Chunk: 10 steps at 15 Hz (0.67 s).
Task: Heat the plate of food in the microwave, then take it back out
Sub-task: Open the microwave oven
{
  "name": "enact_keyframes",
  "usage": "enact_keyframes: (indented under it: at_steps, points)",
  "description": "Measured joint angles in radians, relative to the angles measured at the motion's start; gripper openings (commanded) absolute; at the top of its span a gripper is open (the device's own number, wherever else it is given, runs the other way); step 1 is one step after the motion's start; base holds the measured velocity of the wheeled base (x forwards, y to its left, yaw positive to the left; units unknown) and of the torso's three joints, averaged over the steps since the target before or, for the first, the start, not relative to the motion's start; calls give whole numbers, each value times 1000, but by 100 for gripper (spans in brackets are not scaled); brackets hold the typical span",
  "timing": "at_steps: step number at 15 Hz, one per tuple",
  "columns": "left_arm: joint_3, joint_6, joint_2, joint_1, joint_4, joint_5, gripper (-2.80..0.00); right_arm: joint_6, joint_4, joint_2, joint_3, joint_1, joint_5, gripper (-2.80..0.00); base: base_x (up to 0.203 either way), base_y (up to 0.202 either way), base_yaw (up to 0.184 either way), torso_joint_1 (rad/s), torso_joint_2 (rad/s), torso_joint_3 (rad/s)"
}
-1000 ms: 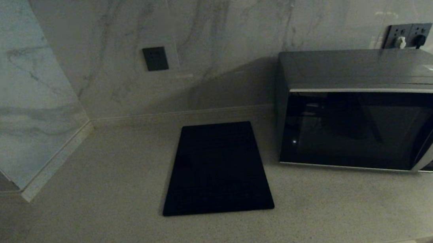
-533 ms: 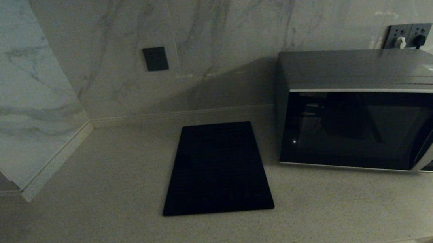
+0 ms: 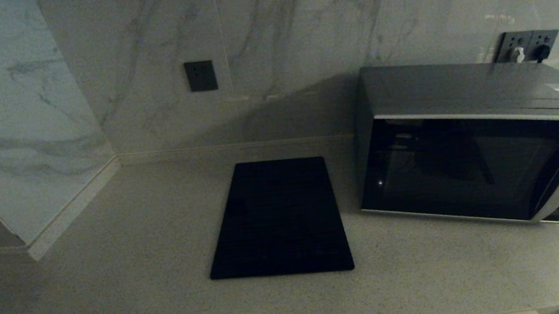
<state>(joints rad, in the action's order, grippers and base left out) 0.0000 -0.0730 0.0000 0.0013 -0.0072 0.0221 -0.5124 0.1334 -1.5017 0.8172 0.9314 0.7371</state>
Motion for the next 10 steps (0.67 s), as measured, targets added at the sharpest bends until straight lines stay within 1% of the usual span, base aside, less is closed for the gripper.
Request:
enact_keyframes:
  at_steps: [2, 4, 7, 8, 10]
  points:
    - [0, 0, 0, 0, 0, 0, -280, -49, -63, -82, 6, 25, 37, -280, 0, 0, 0, 0, 0, 0]
    - [0, 0, 0, 1, 0, 0, -280, -121, -180, -174, 9, 52, 76, -280, 0, 0, 0, 0, 0, 0]
    - [0, 0, 0, 0, 0, 0, -280, -237, -394, -297, 12, 79, 146, -280, 0, 0, 0, 0, 0, 0]
    - [0, 0, 0, 0, 0, 0, -280, -254, -441, -326, 9, 83, 169, -280, 0, 0, 0, 0, 0, 0]
    - [0, 0, 0, 0, 0, 0, -280, -246, -451, -373, -7, 87, 198, -280, 0, 0, 0, 0, 0, 0]
